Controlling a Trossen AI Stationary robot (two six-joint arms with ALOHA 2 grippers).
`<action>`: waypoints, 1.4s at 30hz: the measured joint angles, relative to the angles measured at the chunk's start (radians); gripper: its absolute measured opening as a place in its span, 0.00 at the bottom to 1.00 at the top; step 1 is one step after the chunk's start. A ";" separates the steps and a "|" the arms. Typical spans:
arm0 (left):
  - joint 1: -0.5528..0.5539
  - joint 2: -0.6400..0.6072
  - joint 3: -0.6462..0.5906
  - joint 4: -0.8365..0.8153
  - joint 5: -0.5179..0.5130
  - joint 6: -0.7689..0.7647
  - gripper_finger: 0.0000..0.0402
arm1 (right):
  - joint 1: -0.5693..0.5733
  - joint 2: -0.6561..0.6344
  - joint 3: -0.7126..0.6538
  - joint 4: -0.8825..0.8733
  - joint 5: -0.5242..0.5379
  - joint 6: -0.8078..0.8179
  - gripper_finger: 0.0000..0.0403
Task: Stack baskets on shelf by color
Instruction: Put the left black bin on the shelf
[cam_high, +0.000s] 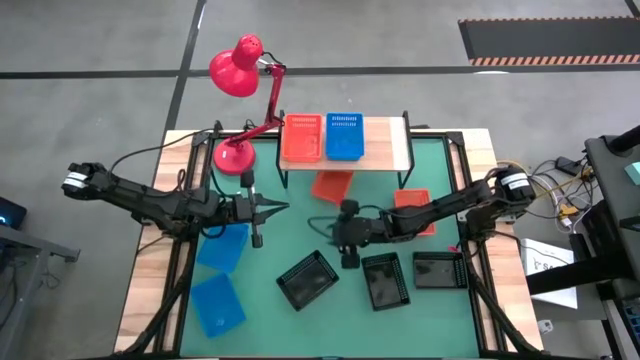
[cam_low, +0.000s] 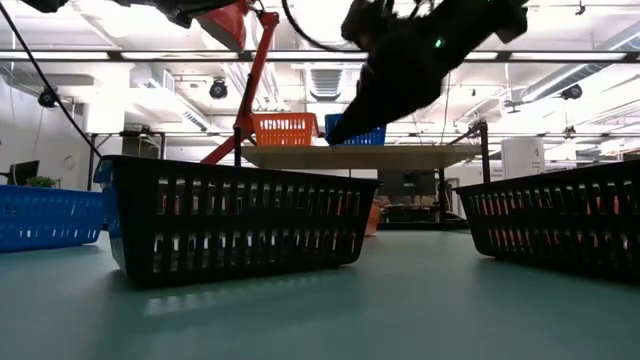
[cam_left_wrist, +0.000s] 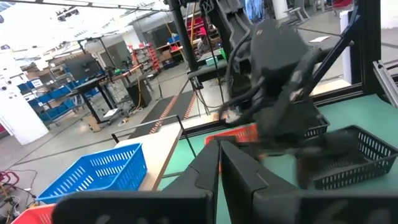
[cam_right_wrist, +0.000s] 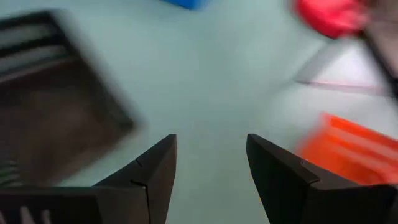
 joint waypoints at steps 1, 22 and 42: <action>0.000 0.000 0.000 0.001 0.000 0.000 0.00 | 0.007 0.000 0.012 -0.007 -0.051 -0.027 0.46; 0.000 0.001 0.000 0.010 0.000 0.000 0.00 | 0.126 0.141 0.450 -0.690 -0.110 -0.527 0.46; 0.000 0.001 0.000 0.009 0.000 0.000 0.00 | 0.123 0.301 0.512 -0.691 -0.069 -1.275 0.40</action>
